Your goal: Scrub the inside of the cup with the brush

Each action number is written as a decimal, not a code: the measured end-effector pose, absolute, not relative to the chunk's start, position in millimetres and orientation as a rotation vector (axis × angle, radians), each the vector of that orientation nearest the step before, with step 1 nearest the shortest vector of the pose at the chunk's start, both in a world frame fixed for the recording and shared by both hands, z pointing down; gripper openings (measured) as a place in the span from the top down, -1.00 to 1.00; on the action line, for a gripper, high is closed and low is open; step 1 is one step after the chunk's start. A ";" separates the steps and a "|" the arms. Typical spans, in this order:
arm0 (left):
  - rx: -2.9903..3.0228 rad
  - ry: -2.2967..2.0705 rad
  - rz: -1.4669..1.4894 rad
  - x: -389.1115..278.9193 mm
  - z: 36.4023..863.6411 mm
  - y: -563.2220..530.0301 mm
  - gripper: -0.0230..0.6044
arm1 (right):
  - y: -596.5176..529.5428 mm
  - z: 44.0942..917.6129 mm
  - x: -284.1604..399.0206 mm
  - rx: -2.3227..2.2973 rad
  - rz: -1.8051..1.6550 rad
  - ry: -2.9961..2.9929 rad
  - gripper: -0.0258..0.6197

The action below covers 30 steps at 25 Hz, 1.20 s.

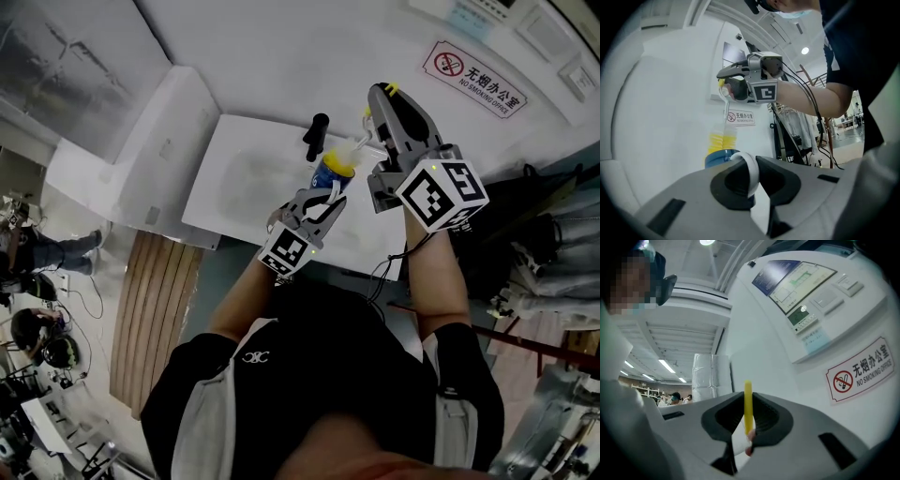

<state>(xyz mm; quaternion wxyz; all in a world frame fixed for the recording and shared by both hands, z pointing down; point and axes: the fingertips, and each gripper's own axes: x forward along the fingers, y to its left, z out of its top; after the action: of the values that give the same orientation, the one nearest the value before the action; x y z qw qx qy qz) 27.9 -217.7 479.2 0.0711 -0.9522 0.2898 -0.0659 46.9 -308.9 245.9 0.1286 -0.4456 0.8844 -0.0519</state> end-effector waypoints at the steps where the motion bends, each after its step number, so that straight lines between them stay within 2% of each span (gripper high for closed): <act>1: -2.862 0.888 -0.190 23.9 477.6 -219.6 0.79 | -311.4 247.9 48.8 -1.296 -0.186 2.567 0.77; 11: -2.812 0.828 -0.097 10.8 443.9 -209.5 0.79 | -347.3 280.6 65.7 -1.261 -0.545 2.463 0.77; 23: -2.822 0.887 -0.035 -18.1 438.7 -211.7 0.79 | -385.6 334.1 95.1 -1.487 -0.586 2.513 0.68; 30: -2.890 1.028 0.024 -45.6 450.7 -231.4 0.79 | -379.4 395.7 122.1 -1.437 -0.936 2.470 0.67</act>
<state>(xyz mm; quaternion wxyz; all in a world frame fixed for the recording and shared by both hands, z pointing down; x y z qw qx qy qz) -45.6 -231.4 450.7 0.0370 -0.9415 0.3348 0.0077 122.1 -379.4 395.7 0.0671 -0.4768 0.8196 -0.3104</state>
